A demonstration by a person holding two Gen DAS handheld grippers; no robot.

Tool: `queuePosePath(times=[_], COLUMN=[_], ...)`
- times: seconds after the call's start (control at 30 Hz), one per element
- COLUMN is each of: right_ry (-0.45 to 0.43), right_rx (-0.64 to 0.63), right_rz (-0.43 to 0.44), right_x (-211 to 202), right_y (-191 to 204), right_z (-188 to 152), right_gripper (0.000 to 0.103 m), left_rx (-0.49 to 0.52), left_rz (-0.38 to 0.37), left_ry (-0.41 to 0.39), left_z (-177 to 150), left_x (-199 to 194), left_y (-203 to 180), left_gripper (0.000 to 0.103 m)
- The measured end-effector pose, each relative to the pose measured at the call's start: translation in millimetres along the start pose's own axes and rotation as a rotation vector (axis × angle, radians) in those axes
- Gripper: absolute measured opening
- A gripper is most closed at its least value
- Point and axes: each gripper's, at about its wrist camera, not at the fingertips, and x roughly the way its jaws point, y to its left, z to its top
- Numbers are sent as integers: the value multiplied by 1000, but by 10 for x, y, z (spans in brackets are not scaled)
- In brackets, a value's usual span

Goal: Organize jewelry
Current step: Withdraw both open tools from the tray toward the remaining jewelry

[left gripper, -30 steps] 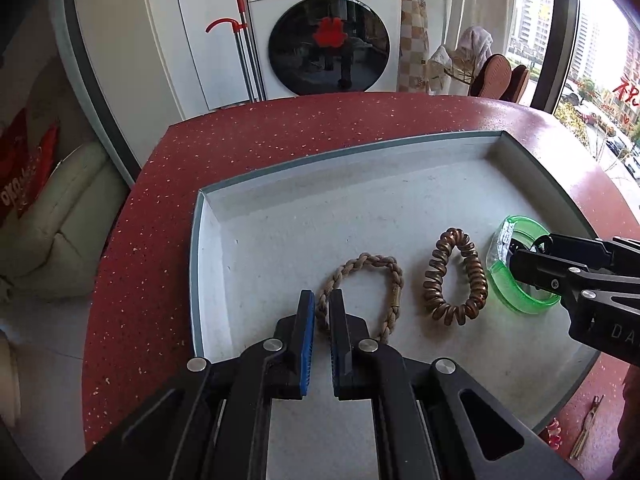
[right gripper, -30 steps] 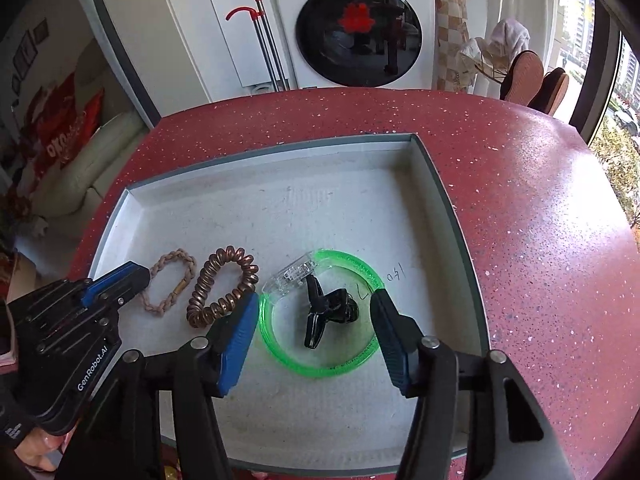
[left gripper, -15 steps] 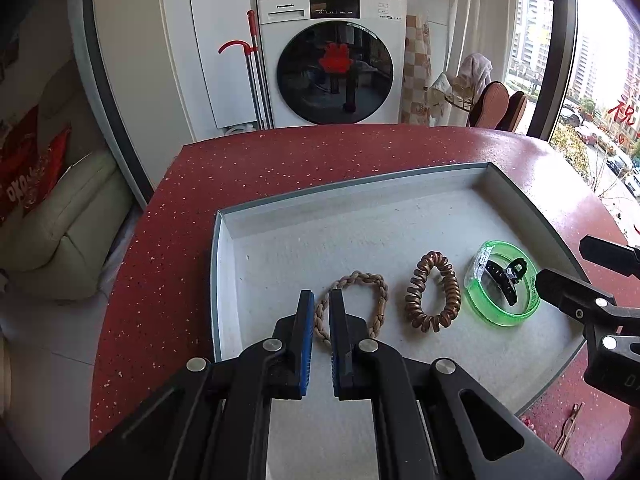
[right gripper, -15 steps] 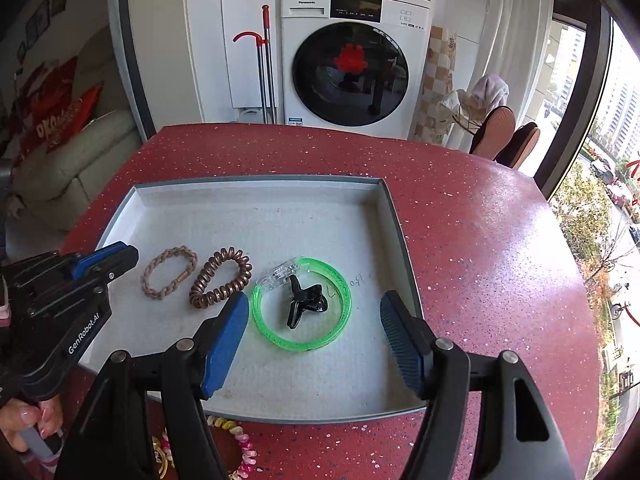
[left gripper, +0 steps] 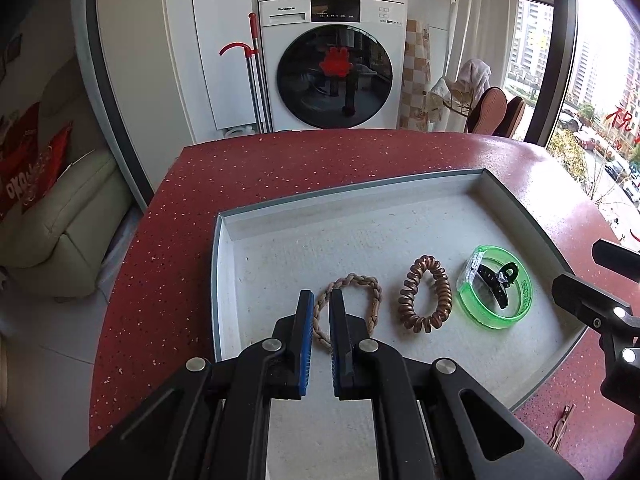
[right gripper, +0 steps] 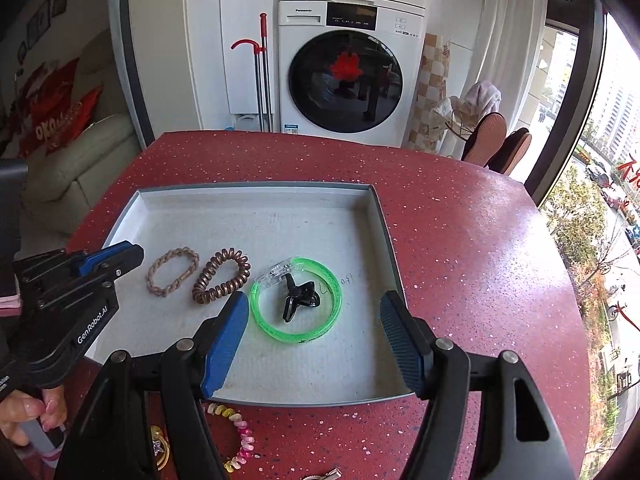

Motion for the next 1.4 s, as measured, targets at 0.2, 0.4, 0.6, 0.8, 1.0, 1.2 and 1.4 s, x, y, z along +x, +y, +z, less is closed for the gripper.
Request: queuePosePath(times=[0.2,0.4,0.6,0.8,1.0,1.2,1.4], right_ry=[1,5,8,23,63,133,195], right_rx=[14,46,104,157,194,234,295], right_rz=[9,27,61,109,143,139,115], right_x=[-12,-38,-115,-269,-385,-391,-302], right_y=[-34,-128,-251,-358,-356,-365,-432], right_z=[-18,-83,-172,-350,-632,-982,-1224], right_gripper=[72,72,83,83,83,83,83], left_rx=[-8,-53,-65,-17,23,72,189], left_rz=[-2,-24,-14,-18,-15,-57,-109], left_ry=[11,-31,-40,-55,-72,-49,-25], left_z=[10,5,-40,-163,-466,-799,-1084], left_x=[28,-77,-135,-372,-668,-829,-851], left_y=[-8,30,50,100,142,131,15], left_gripper=[31,103,103,103,103,103,103])
